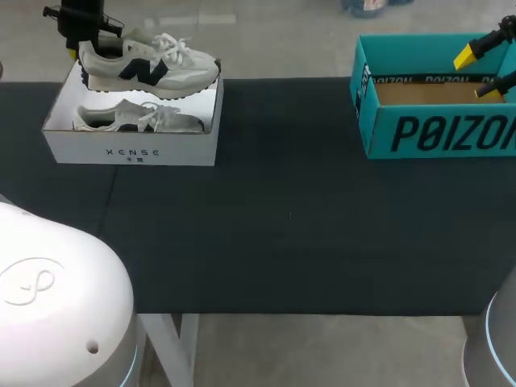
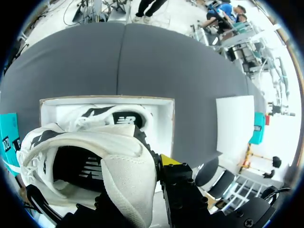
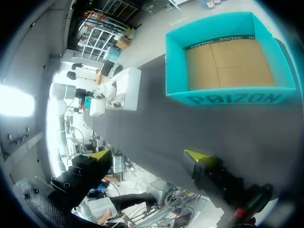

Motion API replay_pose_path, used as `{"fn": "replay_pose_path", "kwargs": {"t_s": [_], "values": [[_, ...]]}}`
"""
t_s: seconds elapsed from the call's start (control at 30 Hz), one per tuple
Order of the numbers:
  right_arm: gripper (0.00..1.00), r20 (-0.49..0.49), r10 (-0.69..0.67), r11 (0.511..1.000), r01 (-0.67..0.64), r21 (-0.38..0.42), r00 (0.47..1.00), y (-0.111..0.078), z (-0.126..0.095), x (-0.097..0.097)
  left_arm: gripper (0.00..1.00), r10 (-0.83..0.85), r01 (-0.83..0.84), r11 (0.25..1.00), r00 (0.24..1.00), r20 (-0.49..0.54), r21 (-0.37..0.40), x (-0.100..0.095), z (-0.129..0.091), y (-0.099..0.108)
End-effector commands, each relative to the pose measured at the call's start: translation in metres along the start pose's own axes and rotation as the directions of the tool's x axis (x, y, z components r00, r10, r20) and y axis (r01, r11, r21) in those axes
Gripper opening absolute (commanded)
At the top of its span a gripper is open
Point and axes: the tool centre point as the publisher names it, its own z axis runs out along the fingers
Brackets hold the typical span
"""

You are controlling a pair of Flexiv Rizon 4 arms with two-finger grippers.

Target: Take the shoe out of the shoebox, open the shoe tongue, remove and reinsert the insole, then place the shoe into the shoebox

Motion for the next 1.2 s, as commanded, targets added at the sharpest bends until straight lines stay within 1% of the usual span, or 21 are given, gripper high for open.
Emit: {"fn": "replay_pose_path", "kwargs": {"t_s": [0.03,0.1,0.13,0.17,0.23,0.27,0.4,0.57,0.8,0.9,0.97,1.2], "values": [[1.0,0.002,0.001,1.0,-0.001,0.001,1.0,0.0,0.0,0.0,0.0,-0.001,0.001,0.999,1.0,-0.014,0.037,0.01,0.029,0.048],[1.0,0.002,0.001,1.0,-0.001,0.001,1.0,0.0,0.0,0.0,0.0,0.023,-0.023,0.999,1.0,0.012,0.036,0.015,0.037,0.057],[1.0,0.002,0.001,1.0,-0.001,0.001,1.0,0.0,0.0,0.0,0.0,0.034,-0.034,0.999,0.999,0.001,0.042,0.016,0.042,0.062],[1.0,0.002,0.001,1.0,-0.001,0.001,1.0,0.0,0.0,0.0,0.0,0.04,-0.04,0.999,0.999,-0.012,0.028,0.017,0.046,0.065],[1.0,0.002,0.001,1.0,-0.001,0.001,1.0,0.0,0.0,0.0,0.0,0.042,-0.042,0.999,0.999,0.006,0.023,0.021,0.052,0.073],[1.0,0.002,0.001,1.0,-0.001,0.001,1.0,0.0,0.0,0.0,0.0,0.039,-0.039,0.999,0.999,-0.002,0.011,0.023,0.055,0.076],[1.0,0.002,0.001,1.0,-0.001,0.001,1.0,0.0,0.0,0.0,0.0,0.001,-0.001,1.0,1.0,0.021,0.023,0.029,0.068,0.09],[1.0,0.002,0.001,1.0,-0.001,0.001,1.0,0.0,0.0,0.0,0.0,-0.008,0.007,1.0,0.999,0.046,0.019,0.031,0.082,0.099],[1.0,0.002,0.001,1.0,-0.001,0.001,1.0,0.0,0.0,0.0,0.0,0.039,-0.039,0.999,0.999,0.033,-0.002,0.016,0.104,0.103],[1.0,0.002,0.001,1.0,-0.001,0.001,1.0,0.0,0.0,0.0,0.0,0.047,-0.046,0.999,0.998,0.039,-0.008,0.009,0.112,0.104],[1.0,0.002,0.001,1.0,-0.001,0.001,1.0,0.0,0.0,0.0,0.0,0.064,-0.063,0.998,0.996,0.066,-0.007,0.004,0.117,0.105],[1.0,0.002,0.001,1.0,-0.001,0.001,1.0,0.0,0.0,0.0,0.0,0.101,-0.1,0.995,0.993,0.064,-0.005,-0.017,0.137,0.093]]}}
